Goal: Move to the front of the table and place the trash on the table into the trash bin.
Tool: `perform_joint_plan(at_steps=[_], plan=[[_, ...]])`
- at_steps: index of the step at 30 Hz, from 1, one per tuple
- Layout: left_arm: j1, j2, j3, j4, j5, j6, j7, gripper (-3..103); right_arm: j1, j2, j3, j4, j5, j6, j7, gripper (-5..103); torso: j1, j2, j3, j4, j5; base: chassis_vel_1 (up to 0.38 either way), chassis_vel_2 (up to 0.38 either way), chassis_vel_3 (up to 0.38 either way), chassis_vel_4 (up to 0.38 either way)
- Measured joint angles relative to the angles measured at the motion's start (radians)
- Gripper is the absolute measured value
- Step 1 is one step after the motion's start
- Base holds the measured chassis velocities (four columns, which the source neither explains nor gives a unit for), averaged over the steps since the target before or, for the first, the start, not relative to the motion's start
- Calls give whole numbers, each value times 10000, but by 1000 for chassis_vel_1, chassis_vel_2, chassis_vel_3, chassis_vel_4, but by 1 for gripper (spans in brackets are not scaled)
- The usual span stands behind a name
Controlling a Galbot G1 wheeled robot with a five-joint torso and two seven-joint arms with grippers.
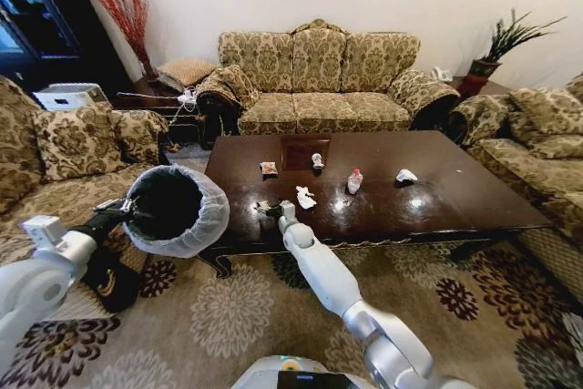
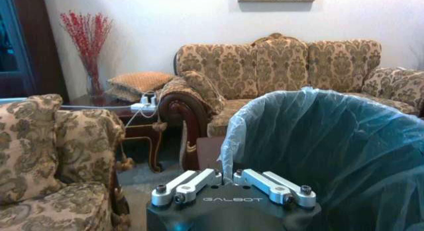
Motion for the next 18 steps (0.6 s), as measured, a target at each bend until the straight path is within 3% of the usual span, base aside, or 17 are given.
perform_joint_plan(at_steps=[3, 5, 6, 7, 9, 11, 12, 13, 16, 18], plan=[[-24, -3, 12, 11, -3, -23, 9, 3, 36, -1, 41, -158, -36, 121, -148, 83, 0, 1, -1, 1, 2, 0, 0, 0, 0], [-40, -46, 47, 17, -3, -55, 44, 3, 55, -11, 109, -317, -141, 298, -345, 71, -3, 1, -3, 3, 1, 0, 0, 0, 0], [-39, -55, 52, 19, 0, -58, 50, 3, 55, -12, 109, -319, -153, 316, -371, 71, -4, 1, -3, 3, 1, 0, 0, 0, 0], [-29, -79, 52, 21, 9, -74, 55, 3, 53, -18, 106, -305, -187, 359, -429, 61, -4, 1, -3, 6, 1, 0, 0, 0, 0], [-24, -86, 47, 20, 10, -81, 60, 3, 46, -19, 100, -282, -199, 368, -439, 61, -4, 1, -2, 6, 1, 0, 0, 0, 0], [44, -93, -50, -3, 8, -101, 90, 3, -52, -27, -10, 86, -222, 360, -467, 50, -2, 0, -1, 5, 0, 0, 0, 0, 0], [44, -93, -50, -3, 8, -101, 90, 3, -52, -27, -10, 86, -222, 360, -467, 50, -2, 0, -1, 5, 0, 0, 0, 0, 0], [89, -92, -125, -13, 1, -106, 107, 3, -110, -27, -93, 375, -240, 315, -465, 41, 0, 1, -1, 5, 1, 0, 0, 0, 0], [178, -99, -261, -32, -13, -134, 142, 3, -260, -31, -279, 904, -469, 173, -314, 54, -2, 1, -1, 6, 2, 0, 0, 0, 0], [194, -119, -274, -33, -14, -137, 148, 3, -299, -32, -298, 1017, -541, 155, -248, 54, -2, 1, -1, 6, 1, 0, 0, 0, 0]])
